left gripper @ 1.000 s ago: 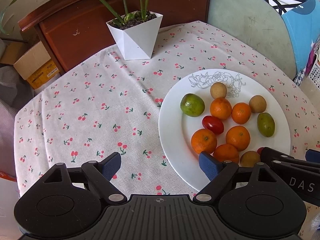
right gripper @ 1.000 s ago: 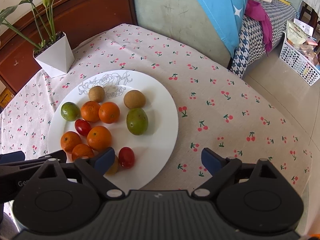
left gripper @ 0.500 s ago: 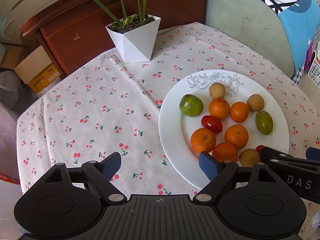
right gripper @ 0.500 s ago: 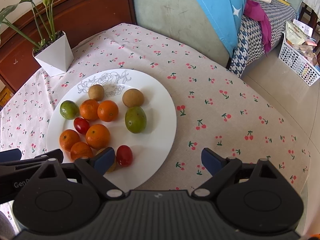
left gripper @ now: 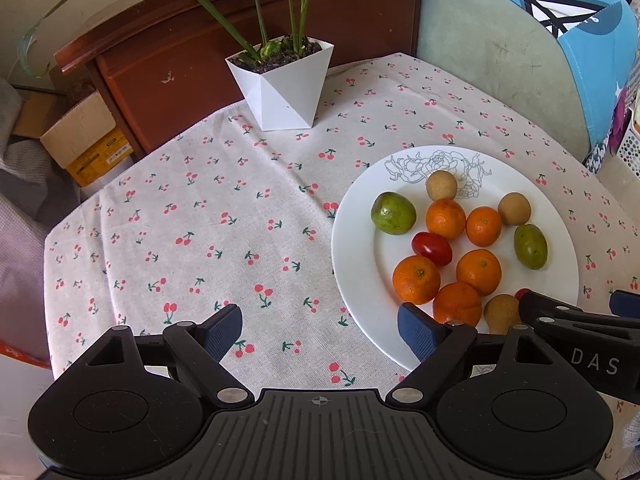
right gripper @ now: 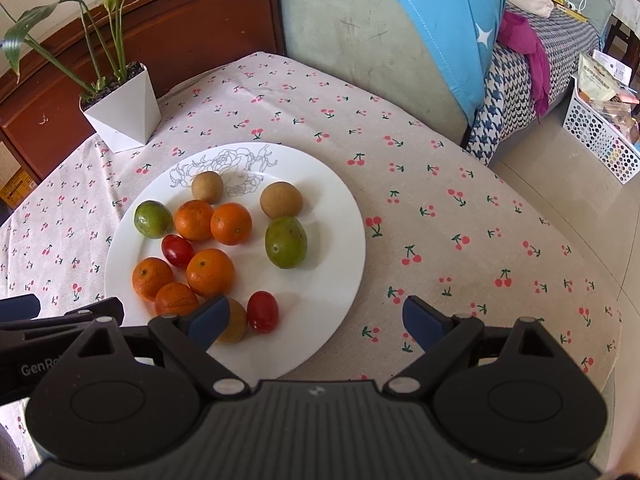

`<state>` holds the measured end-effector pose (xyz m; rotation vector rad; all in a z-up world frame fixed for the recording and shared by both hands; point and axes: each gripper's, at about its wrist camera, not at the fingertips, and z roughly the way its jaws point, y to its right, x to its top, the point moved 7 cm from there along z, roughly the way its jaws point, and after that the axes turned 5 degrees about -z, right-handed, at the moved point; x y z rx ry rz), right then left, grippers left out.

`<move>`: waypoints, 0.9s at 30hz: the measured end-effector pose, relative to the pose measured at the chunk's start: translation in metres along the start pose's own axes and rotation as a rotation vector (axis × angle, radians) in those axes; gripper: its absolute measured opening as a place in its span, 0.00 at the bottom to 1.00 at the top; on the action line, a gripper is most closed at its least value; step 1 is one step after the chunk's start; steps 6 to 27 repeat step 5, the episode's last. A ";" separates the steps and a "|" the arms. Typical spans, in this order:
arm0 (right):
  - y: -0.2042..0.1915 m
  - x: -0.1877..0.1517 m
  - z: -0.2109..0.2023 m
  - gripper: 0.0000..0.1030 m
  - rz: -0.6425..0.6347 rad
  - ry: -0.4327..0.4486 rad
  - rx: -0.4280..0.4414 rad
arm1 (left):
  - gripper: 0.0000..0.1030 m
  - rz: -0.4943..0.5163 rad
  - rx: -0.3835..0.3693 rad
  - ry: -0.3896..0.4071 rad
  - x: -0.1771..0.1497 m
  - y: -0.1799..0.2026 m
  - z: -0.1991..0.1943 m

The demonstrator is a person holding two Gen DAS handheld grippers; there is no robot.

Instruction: Organize fruits

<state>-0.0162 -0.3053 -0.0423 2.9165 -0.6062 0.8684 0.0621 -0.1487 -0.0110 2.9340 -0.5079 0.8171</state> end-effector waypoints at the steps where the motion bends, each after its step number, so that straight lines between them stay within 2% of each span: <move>1: -0.002 -0.001 -0.001 0.90 -0.007 0.001 0.004 | 0.84 -0.002 0.003 0.002 -0.001 -0.002 -0.001; 5: -0.016 -0.004 -0.004 0.90 -0.038 0.004 0.043 | 0.84 -0.031 0.010 0.000 -0.008 -0.017 -0.006; 27: -0.016 -0.004 -0.004 0.90 -0.038 0.004 0.043 | 0.84 -0.031 0.010 0.000 -0.008 -0.017 -0.006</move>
